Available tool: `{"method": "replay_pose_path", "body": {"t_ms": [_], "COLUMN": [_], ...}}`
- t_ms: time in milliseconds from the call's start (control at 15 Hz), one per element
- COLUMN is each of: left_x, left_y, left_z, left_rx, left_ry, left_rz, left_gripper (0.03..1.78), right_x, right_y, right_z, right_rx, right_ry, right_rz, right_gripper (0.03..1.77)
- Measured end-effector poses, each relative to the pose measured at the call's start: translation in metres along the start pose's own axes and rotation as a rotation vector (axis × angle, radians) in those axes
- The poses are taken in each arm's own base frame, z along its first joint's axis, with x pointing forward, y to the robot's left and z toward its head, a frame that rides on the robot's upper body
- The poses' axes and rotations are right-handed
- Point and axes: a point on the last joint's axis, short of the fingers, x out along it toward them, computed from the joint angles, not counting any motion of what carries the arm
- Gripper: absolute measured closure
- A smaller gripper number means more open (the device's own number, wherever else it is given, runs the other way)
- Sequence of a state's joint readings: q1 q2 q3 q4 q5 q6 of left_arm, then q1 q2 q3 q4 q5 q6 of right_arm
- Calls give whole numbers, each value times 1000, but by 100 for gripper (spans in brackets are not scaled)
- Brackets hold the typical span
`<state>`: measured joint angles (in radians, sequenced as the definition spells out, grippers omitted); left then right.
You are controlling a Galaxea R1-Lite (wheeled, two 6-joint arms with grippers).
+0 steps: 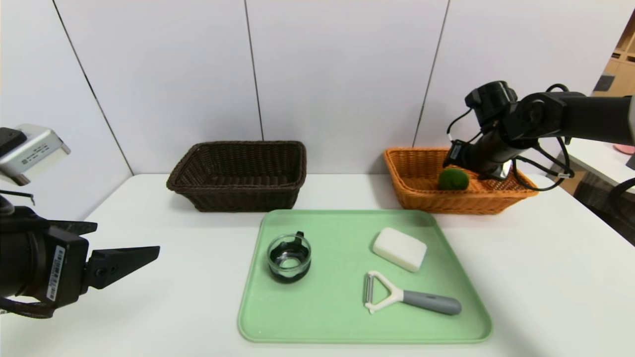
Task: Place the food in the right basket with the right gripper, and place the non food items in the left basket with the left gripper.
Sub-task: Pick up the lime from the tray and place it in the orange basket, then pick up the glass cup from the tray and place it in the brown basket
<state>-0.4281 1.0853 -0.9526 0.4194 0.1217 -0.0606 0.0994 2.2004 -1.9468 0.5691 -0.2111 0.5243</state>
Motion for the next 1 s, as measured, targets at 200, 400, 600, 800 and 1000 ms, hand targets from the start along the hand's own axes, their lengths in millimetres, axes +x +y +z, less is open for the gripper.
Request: {"method": "replay_pose_path", "body": {"t_ms": [200, 400, 600, 800, 1000], "left_x": [0, -2, -2, 1, 3], "left_y": [0, 0, 0, -1, -1], "left_z": [0, 7, 10, 10, 10], "left_rx": [1, -3, -5, -3, -1], "left_ry": [-1, -22, -27, -18, -11], "left_rz": [0, -2, -2, -2, -5], "left_gripper": [12, 12, 12, 12, 12], "right_x": [4, -2, -43, -114, -186], "right_y": [1, 1, 9, 22, 32], "right_z": [1, 4, 13, 17, 10], "right_rx": [4, 4, -10, -46, -78], "right_ry": [-13, -31, -113, -217, -304], "right_rz": [4, 10, 74, 186, 321], "right_gripper": [36, 28, 22, 17, 15]}}
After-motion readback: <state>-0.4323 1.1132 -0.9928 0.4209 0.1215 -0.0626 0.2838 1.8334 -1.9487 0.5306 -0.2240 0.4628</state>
